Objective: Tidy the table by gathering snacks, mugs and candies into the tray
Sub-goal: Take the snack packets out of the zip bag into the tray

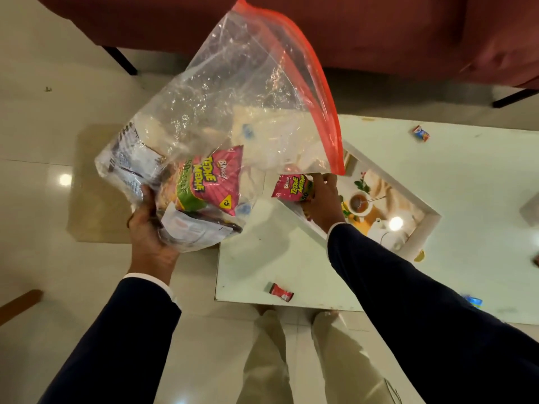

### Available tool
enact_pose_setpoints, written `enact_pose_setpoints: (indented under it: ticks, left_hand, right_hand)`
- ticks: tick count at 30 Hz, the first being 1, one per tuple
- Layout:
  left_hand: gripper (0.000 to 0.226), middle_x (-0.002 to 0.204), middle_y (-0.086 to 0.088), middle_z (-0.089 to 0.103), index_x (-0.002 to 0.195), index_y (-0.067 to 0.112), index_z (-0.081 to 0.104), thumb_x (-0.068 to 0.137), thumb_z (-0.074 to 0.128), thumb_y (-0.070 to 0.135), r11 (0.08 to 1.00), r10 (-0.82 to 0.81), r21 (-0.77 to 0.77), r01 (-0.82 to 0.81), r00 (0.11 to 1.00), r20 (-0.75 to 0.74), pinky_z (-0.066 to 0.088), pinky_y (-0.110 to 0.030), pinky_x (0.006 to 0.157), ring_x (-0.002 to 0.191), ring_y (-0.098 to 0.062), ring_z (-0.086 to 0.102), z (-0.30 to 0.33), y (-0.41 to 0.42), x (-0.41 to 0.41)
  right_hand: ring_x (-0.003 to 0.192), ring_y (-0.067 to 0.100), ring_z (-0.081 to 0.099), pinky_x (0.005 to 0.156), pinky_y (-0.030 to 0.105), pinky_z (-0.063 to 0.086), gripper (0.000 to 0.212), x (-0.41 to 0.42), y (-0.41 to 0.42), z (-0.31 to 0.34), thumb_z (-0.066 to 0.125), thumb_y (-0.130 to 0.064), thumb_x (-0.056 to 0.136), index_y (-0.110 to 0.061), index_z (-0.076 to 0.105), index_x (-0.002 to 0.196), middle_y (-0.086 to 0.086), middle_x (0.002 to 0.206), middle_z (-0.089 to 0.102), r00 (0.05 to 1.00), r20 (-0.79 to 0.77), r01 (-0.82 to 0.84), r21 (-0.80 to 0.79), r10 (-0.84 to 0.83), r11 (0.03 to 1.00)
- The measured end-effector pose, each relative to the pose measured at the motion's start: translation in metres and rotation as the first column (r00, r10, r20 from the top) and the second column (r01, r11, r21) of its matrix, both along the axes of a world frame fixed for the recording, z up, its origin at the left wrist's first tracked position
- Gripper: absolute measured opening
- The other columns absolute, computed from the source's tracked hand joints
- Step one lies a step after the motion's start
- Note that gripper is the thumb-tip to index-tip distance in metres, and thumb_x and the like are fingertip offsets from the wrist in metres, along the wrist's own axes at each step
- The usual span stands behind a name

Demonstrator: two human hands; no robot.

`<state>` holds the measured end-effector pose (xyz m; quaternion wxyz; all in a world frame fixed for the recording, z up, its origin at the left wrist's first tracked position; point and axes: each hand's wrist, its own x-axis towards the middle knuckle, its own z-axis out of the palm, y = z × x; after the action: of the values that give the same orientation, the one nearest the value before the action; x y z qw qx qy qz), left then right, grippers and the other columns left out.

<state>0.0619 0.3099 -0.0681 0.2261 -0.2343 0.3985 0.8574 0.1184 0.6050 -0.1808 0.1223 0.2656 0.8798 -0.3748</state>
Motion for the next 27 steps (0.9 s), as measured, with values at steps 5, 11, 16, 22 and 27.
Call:
enact_pose_setpoints:
  ticks: [5, 11, 16, 22, 27]
  left_hand:
    - [0.063, 0.092, 0.009, 0.078, 0.078, 0.024, 0.082, 0.109, 0.032, 0.045, 0.999, 0.044, -0.006, -0.044, 0.998, 0.038, 0.028, -0.061, 0.119, 0.117, -0.022, 0.065, -0.007, -0.001, -0.002]
    - [0.061, 0.112, 0.002, 0.078, 0.097, 0.024, 0.084, 0.11, 0.027, 0.043, 0.991, 0.117, 0.056, -0.119, 0.993, 0.027, 0.052, -0.054, 0.097, 0.112, -0.022, 0.072, -0.006, 0.004, -0.008]
    - [0.056, 0.123, 0.001, 0.074, 0.102, 0.025, 0.083, 0.108, 0.033, 0.049, 0.994, 0.097, 0.039, -0.099, 0.993, 0.064, 0.04, -0.056, 0.11, 0.125, -0.025, 0.064, -0.007, 0.006, -0.014]
    - [0.052, 0.129, -0.001, 0.071, 0.108, 0.026, 0.081, 0.107, 0.035, 0.05, 0.993, 0.11, 0.04, -0.114, 0.99, 0.092, 0.045, -0.054, 0.104, 0.125, -0.027, 0.064, -0.006, 0.014, -0.014]
    - [0.056, 0.155, -0.011, 0.049, 0.153, 0.019, 0.046, 0.104, 0.041, 0.047, 0.993, 0.116, -0.043, -0.111, 0.979, 0.167, 0.034, -0.064, 0.116, 0.141, -0.035, 0.048, -0.007, 0.027, -0.009]
  right_hand:
    - [0.132, 0.038, 0.043, 0.11, 0.044, 0.04, 0.1, 0.0, 0.001, -0.002, 0.093, -0.032, 0.065, -0.005, 0.038, 0.143, 0.019, 0.141, 0.034, 0.998, 0.028, 0.058, -0.104, -0.055, 0.993]
    - [0.103, 0.032, 0.057, 0.088, 0.05, 0.054, 0.049, 0.018, -0.001, 0.008, 0.077, -0.004, 0.077, -0.006, 0.055, 0.121, 0.013, 0.122, 0.046, 0.976, -0.195, 0.088, -0.051, -0.096, 0.995]
    - [0.106, 0.031, 0.055, 0.1, 0.042, 0.05, 0.041, 0.006, -0.007, 0.008, 0.069, -0.008, 0.087, -0.008, 0.058, 0.126, 0.015, 0.121, 0.046, 0.997, -0.069, -0.027, -0.119, 0.019, 0.992]
    - [0.111, 0.032, 0.054, 0.099, 0.039, 0.049, 0.047, 0.0, -0.003, 0.02, 0.068, -0.005, 0.087, -0.009, 0.054, 0.132, 0.007, 0.116, 0.047, 1.0, -0.021, -0.019, -0.152, 0.016, 0.988]
    - [0.073, 0.005, 0.063, 0.067, 0.016, 0.052, 0.017, 0.006, 0.019, 0.085, 0.066, -0.007, 0.094, -0.011, 0.064, 0.11, 0.004, 0.097, 0.068, 0.933, -0.128, 0.268, -0.379, -0.336, 0.886]
